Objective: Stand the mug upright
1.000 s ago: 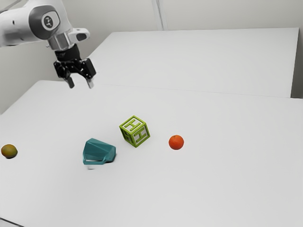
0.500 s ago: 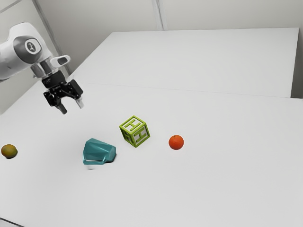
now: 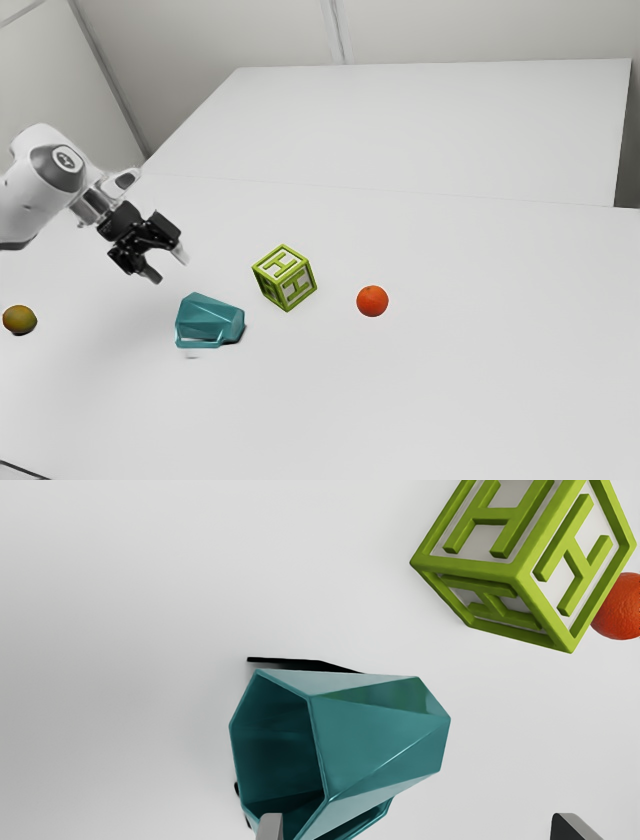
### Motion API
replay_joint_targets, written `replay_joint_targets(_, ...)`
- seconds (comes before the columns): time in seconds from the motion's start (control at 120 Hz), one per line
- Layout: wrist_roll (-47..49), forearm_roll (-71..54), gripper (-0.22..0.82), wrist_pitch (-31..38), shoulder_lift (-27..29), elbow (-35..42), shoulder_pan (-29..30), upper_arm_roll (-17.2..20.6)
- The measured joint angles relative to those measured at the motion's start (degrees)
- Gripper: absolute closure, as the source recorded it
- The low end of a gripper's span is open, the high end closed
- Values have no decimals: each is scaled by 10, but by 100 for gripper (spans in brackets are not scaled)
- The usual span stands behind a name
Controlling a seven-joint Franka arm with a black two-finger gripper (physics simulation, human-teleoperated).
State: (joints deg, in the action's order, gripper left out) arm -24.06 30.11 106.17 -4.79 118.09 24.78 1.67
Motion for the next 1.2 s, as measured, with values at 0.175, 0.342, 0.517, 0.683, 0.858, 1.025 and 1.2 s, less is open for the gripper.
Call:
replay_joint_targets(0.175,-49,58,2,38,-3,45,9,-1)
replay_joint_targets(0.342,-90,104,2,59,-7,77,18,-1)
replay_joint_targets(0.517,-133,153,2,75,-16,95,23,-1)
replay_joint_targets(0.683,-169,197,2,79,-31,104,23,-1)
replay_joint_targets(0.858,-210,245,2,77,-39,122,23,-1)
replay_joint_targets(1.025,-249,283,6,74,-43,129,23,0)
replay_joint_targets(1.2,-280,297,35,73,-43,129,21,0)
